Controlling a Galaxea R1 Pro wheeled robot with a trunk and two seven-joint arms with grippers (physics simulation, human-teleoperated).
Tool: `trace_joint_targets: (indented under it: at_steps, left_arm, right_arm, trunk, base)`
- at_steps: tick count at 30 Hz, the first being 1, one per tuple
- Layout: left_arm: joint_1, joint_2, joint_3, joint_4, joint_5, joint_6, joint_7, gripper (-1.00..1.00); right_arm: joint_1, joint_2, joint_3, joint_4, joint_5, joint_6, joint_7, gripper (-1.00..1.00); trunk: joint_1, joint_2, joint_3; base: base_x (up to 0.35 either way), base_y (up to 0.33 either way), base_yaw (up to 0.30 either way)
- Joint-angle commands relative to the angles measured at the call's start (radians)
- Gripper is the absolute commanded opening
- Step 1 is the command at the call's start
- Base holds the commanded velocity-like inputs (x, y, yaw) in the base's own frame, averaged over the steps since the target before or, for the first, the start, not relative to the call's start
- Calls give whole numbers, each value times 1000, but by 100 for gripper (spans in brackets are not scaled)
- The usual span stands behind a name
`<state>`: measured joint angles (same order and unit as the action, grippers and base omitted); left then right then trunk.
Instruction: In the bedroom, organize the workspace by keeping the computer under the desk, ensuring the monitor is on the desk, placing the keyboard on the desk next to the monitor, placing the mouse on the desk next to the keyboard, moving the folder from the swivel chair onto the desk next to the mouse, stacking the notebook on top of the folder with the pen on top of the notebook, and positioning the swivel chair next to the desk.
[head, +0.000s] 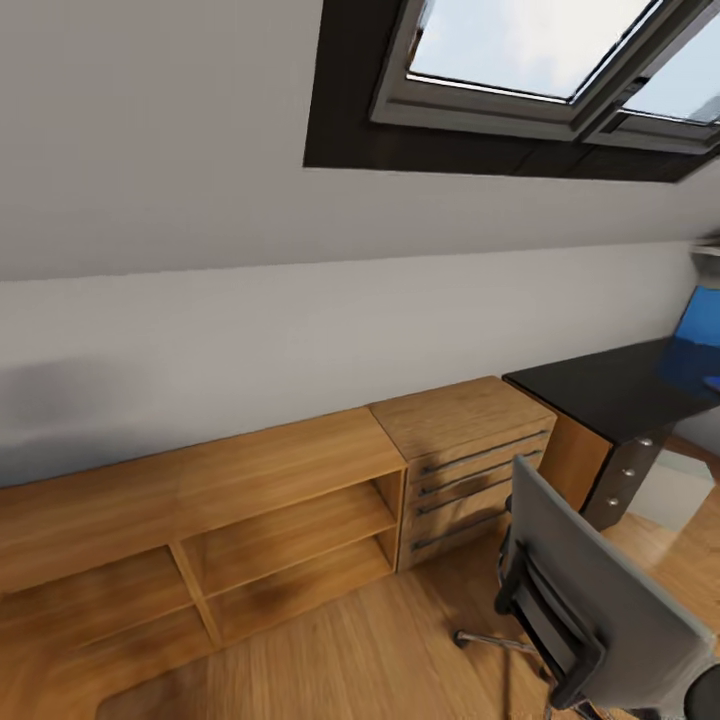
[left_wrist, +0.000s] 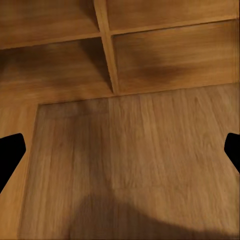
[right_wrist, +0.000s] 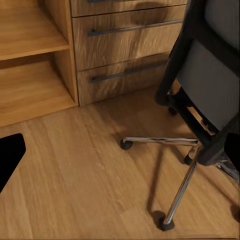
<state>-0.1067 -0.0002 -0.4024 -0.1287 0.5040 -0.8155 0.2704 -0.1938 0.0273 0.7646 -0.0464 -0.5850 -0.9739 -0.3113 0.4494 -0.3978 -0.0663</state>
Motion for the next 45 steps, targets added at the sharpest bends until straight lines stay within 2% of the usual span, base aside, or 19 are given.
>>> trace_joint_targets:
  at_steps: [1,25,45]
  left_arm:
    - [-1,0,-9,0,4,-2,7,100]
    - [-1,1,-9,0,4,-4,7,100]
    - [-1,0,-8,0,4,-4,7,100]
  right_arm:
    - [-1,0,9,1,-4,-2,-6,100]
    - [-1,0,7,-1,-6,-2,-9,100]
    - [-1,0,7,0,-6,-2,-6,100]
  trunk:
    - [1,-2,-2]
    - [1,-2,-26]
    - [1,-2,-27]
  base:
    - [0,0,-258]
    - [0,0,-195]
    - [0,41,-290]
